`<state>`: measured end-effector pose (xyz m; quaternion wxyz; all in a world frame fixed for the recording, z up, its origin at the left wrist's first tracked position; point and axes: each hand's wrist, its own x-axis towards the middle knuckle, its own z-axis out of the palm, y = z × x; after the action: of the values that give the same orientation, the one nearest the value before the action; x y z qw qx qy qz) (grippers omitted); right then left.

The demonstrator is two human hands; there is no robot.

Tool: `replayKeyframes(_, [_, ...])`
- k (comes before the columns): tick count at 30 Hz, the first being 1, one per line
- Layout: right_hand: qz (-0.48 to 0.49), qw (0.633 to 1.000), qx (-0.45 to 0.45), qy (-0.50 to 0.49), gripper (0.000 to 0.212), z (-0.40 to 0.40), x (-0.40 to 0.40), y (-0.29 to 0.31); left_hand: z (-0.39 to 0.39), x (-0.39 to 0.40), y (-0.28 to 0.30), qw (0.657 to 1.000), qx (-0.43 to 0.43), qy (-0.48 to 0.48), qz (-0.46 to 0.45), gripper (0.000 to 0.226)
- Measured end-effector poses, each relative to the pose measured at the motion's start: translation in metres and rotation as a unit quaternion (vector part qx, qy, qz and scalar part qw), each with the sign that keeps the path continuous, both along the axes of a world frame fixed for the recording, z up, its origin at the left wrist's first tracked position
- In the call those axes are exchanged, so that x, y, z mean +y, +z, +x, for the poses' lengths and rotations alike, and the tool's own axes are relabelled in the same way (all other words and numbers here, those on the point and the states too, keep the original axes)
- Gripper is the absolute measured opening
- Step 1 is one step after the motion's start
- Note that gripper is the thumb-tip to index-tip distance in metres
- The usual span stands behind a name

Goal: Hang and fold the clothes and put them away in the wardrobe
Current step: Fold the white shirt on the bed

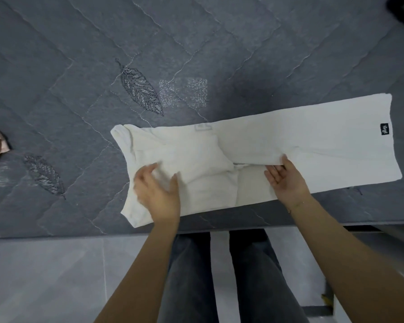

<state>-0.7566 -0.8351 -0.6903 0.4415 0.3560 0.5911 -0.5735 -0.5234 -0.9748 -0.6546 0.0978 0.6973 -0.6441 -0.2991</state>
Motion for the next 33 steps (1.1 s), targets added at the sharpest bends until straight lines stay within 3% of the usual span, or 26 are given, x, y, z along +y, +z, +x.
replayKeyframes(2, [-0.006, 0.999, 0.005, -0.043, 0.017, -0.004, 0.0, 0.0, -0.025, 0.006, -0.005, 0.982, 0.115, -0.149, 0.015, 0.029])
replayKeyframes(5, [-0.03, 0.995, 0.004, -0.095, 0.019, -0.011, 0.001, -0.001, -0.073, 0.014, -0.021, 0.932, 0.195, -0.294, 0.084, 0.031])
replayKeyframes(8, [-0.047, 0.991, 0.012, -0.122, 0.018, -0.024, 0.005, -0.002, -0.11, 0.022, -0.051, 0.889, 0.066, -0.448, 0.073, 0.046])
replayKeyframes(11, [-0.055, 0.985, 0.021, -0.159, 0.018, -0.05, 0.019, -0.002, -0.116, 0.028, -0.081, 0.808, -0.137, -0.567, 0.085, 0.055])
replayKeyframes(13, [-0.062, 0.981, 0.03, -0.183, 0.019, -0.074, 0.031, -0.002, -0.115, 0.032, -0.088, 0.787, -0.194, -0.582, 0.059, 0.057])
replayKeyframes(16, [-0.06, 0.974, 0.05, -0.213, 0.028, -0.113, 0.05, 0.0, -0.119, 0.042, -0.081, 0.785, -0.225, -0.577, -0.013, 0.061])
replayKeyframes(18, [-0.048, 0.972, 0.065, -0.221, 0.035, -0.137, 0.062, 0.001, -0.128, 0.057, -0.075, 0.771, -0.199, -0.6, -0.073, 0.064])
replayKeyframes(20, [-0.03, 0.971, 0.076, -0.224, 0.026, -0.156, 0.075, 0.0, -0.155, 0.075, -0.074, 0.752, -0.162, -0.632, -0.093, 0.066])
replayKeyframes(23, [0.028, 0.974, 0.08, -0.21, 0.013, -0.178, 0.098, -0.003, -0.205, 0.1, -0.082, 0.727, -0.154, -0.667, -0.049, 0.069])
replayKeyframes(27, [0.077, 0.98, 0.107, -0.148, 0.029, -0.197, 0.125, -0.007, -0.234, 0.109, -0.09, 0.685, -0.197, -0.701, 0.04, 0.065])
replayKeyframes(29, [0.08, 0.982, 0.111, -0.127, 0.024, -0.203, 0.132, -0.006, -0.235, 0.104, -0.081, 0.668, -0.206, -0.714, 0.053, 0.063])
replayKeyframes(31, [0.086, 0.983, 0.095, -0.133, 0.016, -0.207, 0.138, -0.004, -0.242, 0.099, -0.068, 0.677, -0.171, -0.714, 0.051, 0.058])
replayKeyframes(33, [0.103, 0.982, 0.076, -0.139, 0.013, -0.207, 0.144, -0.003, -0.263, 0.097, -0.052, 0.727, -0.07, -0.682, 0.037, 0.046])
